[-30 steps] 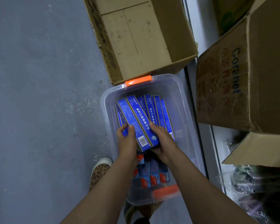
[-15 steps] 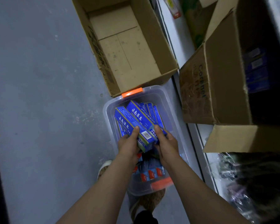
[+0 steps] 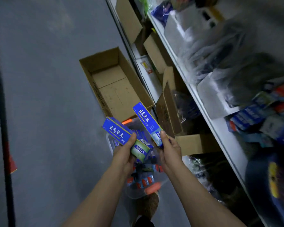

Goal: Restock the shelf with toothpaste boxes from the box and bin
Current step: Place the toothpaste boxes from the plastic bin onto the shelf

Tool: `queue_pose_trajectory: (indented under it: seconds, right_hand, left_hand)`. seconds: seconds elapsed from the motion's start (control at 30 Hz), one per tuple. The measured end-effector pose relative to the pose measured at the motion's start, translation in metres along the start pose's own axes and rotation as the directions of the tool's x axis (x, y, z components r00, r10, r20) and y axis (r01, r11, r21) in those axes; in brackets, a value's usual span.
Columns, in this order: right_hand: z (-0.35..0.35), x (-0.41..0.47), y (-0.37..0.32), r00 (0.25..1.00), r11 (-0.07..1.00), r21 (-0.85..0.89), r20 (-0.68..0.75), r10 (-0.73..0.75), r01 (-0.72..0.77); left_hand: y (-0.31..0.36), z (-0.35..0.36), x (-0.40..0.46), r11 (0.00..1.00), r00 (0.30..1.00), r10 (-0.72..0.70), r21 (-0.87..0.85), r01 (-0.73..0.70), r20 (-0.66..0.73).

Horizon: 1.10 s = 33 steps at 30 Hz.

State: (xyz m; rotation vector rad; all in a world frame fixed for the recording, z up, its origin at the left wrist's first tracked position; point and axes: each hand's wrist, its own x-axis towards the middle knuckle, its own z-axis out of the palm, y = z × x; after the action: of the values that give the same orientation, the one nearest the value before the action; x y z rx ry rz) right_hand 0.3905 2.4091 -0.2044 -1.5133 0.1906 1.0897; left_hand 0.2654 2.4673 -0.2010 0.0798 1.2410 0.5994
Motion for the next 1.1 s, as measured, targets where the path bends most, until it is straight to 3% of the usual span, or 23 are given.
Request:
queue_pose_trajectory:
  seconds: [0.27,0.4,0.5,0.63,0.8,1.1]
  right_hand:
    - [-0.001,-0.119,-0.098,0.977,0.945,0.253,-0.105,-0.187,0.208]
    - [-0.009,-0.207,-0.165,0.919,0.868,0.305,-0.161,-0.359,0.392]
    - [-0.022,-0.275,-0.217,0.843,0.781,0.318,-0.223,-0.490,0.538]
    - [-0.045,-0.369,-0.278,0.713,0.614,0.366,-0.295,-0.636,0.699]
    - [-0.091,-0.475,-0.329,0.509,0.418,0.292,-0.436,-0.743,0.860]
    - [-0.210,-0.634,-0.384,0.182,0.115,0.142,-0.702,-0.689,0.983]
  left_hand:
    - [0.044,0.048,-0.116,0.982,0.975,0.103,0.134,-0.131,0.198]
    - [0.071,0.088,-0.204,0.937,0.933,0.150,0.254,-0.240,0.327]
    - [0.087,0.126,-0.279,0.931,0.884,0.173,0.222,-0.291,0.434]
    - [0.089,0.174,-0.377,0.929,0.739,0.148,0.163,-0.331,0.657]
    - [0.065,0.216,-0.485,0.936,0.602,0.103,0.128,-0.328,0.792]
    - [-0.017,0.263,-0.651,0.915,0.284,-0.034,0.145,-0.378,0.958]
